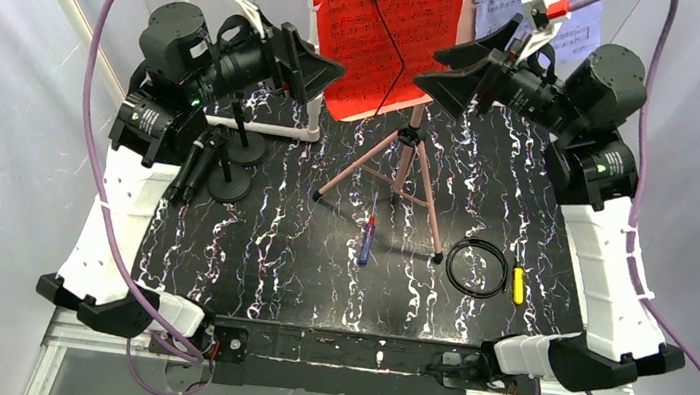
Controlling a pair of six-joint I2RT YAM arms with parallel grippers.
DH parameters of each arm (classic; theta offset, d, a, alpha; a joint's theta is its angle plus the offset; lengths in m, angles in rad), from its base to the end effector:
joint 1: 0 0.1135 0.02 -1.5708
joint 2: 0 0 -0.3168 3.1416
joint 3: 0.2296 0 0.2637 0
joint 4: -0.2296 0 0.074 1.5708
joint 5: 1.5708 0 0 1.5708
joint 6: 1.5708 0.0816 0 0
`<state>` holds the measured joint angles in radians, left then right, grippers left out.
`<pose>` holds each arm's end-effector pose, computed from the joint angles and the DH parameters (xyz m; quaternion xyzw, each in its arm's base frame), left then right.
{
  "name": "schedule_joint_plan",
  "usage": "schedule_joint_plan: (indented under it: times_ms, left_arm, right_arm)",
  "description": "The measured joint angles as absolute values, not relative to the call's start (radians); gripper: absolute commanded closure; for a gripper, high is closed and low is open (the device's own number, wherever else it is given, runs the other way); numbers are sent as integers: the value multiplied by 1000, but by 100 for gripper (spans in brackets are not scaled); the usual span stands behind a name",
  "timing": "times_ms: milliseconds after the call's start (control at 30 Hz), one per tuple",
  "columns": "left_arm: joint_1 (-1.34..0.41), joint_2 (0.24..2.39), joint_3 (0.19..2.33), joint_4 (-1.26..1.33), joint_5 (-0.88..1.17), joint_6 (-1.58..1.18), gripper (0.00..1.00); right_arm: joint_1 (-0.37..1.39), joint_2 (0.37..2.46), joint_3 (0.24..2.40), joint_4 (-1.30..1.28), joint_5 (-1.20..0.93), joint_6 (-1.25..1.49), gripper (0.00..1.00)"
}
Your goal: Pack up the instrument practice props
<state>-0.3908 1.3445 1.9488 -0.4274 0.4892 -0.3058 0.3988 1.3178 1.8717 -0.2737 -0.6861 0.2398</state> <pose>0.2349 -0.1383 0.6432 0.2120 0.6143 -0.4000 0.6463 0.2189 0.1483 0.6443 -0.3129 0.5433 0.4282 0.6508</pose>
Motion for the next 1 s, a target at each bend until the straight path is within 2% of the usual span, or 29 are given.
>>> schedule_joint_plan:
  times_ms: [533,667,900,1000]
  left_arm:
    - [-436,1386,2005,-451,430,-261,39]
    - [-436,1386,2011,-451,430,-258,45]
    - [-436,1385,2011,-455,425,-253,63]
    - [-436,1380,2011,-455,424,-254,66]
  right_arm:
    - [550,1497,2009,-242,-601,183,55]
    - [553,1500,2009,-245,-581,165,65]
    - [553,1501,2016,-259,-556,145,83]
    - [554,1501,2016,-259,-549,137,88]
